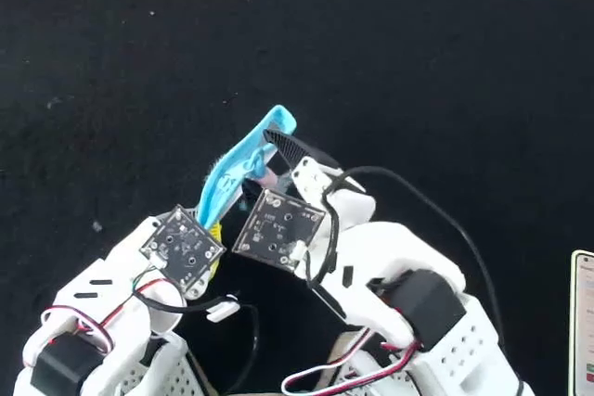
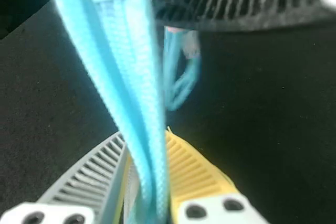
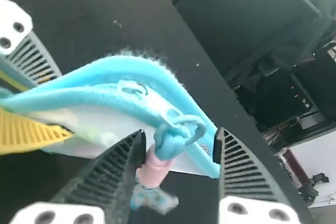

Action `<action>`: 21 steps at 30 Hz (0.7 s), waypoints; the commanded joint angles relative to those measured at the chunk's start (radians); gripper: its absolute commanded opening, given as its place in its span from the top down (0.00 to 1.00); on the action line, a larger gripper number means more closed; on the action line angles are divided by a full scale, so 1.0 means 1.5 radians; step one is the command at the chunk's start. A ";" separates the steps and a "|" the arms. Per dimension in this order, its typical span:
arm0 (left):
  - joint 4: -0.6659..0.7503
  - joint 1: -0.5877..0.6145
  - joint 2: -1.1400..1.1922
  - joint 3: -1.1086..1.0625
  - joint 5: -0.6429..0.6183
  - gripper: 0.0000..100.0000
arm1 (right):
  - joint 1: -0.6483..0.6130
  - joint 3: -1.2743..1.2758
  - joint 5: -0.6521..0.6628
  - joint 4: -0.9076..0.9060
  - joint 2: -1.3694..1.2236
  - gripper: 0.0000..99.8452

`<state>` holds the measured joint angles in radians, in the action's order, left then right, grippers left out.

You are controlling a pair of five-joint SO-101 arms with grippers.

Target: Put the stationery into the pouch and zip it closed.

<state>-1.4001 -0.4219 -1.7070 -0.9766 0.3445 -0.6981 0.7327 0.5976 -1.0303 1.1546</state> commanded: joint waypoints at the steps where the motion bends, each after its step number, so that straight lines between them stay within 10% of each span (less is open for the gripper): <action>1: -0.002 -0.011 0.007 -0.002 -0.001 0.97 | -0.007 -0.065 0.021 -0.040 0.012 0.79; 21: -0.001 -0.011 0.007 -0.003 0.000 0.97 | -0.003 -0.113 0.105 -0.079 -0.060 0.80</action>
<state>-1.4001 -0.4281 -1.7070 -0.9766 0.3475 -0.6997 0.6160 0.7388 -1.1469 1.0917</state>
